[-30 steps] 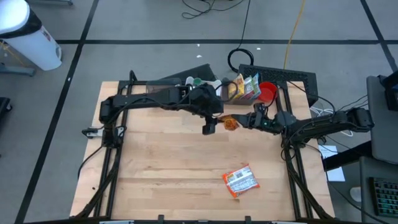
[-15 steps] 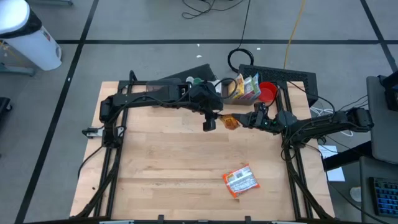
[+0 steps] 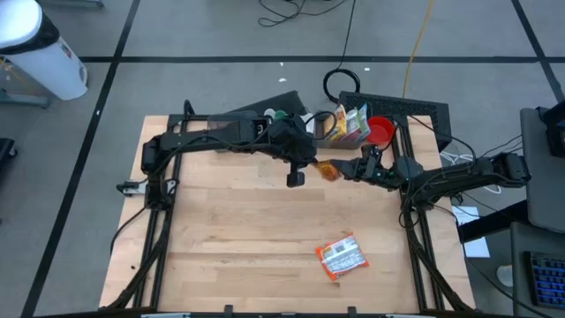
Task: Pick & Place Food Item
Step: Put the orange seasoning pack into the white bin
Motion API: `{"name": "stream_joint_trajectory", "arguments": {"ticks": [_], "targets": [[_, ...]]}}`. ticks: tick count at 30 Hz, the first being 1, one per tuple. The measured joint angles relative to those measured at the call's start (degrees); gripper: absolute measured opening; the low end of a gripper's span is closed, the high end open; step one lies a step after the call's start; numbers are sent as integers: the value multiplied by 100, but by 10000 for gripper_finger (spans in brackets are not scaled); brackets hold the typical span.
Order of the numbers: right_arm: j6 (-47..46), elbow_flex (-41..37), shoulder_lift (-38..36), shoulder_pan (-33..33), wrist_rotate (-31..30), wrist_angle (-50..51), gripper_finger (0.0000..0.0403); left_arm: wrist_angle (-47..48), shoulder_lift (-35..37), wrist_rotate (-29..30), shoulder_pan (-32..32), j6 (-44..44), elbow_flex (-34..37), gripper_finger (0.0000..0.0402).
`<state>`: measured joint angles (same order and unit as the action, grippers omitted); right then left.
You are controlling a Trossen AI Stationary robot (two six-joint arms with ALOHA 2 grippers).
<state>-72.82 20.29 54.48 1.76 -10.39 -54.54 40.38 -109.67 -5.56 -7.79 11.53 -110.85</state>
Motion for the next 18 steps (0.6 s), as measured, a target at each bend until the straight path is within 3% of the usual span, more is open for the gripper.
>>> {"name": "stream_joint_trajectory", "arguments": {"ticks": [11,18], "targets": [[352,0,0,0,-24,-139,2,-14,3,-140,-23,-6,2,3],[616,0,-4,21,-190,-516,64,129,11,-482,-123,-38,12,2]]}}
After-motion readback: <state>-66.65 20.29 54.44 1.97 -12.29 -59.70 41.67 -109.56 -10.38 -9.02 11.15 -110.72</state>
